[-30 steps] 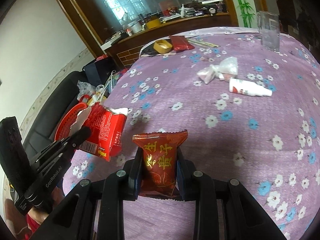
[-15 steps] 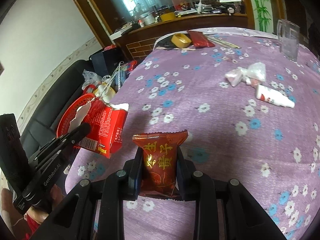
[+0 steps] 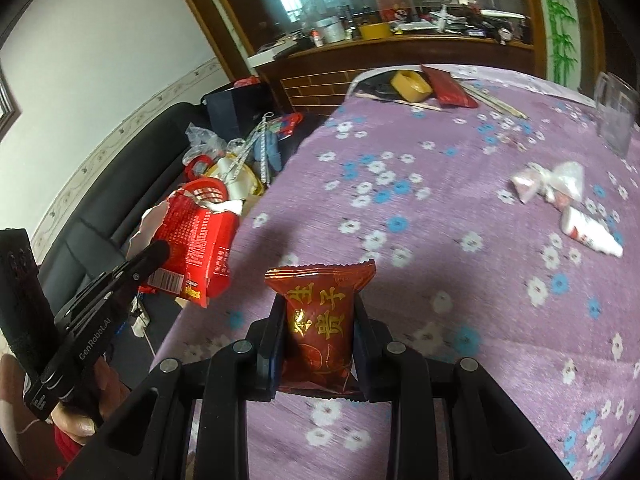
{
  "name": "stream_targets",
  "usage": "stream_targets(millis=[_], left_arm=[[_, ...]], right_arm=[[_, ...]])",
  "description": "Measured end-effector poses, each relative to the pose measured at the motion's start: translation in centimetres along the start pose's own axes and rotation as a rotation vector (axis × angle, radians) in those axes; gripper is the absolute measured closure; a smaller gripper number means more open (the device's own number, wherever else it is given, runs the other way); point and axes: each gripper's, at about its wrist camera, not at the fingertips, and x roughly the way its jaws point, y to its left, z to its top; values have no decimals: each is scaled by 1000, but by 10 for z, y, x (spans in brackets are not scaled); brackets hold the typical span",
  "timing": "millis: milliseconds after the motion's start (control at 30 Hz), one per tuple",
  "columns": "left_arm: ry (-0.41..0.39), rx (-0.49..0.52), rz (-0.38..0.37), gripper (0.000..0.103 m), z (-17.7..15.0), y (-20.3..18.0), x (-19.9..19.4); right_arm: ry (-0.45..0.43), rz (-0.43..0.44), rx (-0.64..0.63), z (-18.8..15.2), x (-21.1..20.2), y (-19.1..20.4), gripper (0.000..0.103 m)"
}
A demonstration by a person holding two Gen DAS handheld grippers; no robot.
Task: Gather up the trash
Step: 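Carry the red wrapper and gold-lettered packet over the red basket and release both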
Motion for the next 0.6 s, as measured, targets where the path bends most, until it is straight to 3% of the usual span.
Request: stream_targets(millis=[267, 600], left_arm=[[-22, -72, 120, 99, 11, 66, -5], [18, -168, 227, 99, 9, 137, 13]], right_arm=[[6, 84, -66, 39, 29, 52, 71], [60, 221, -98, 87, 102, 125, 71]])
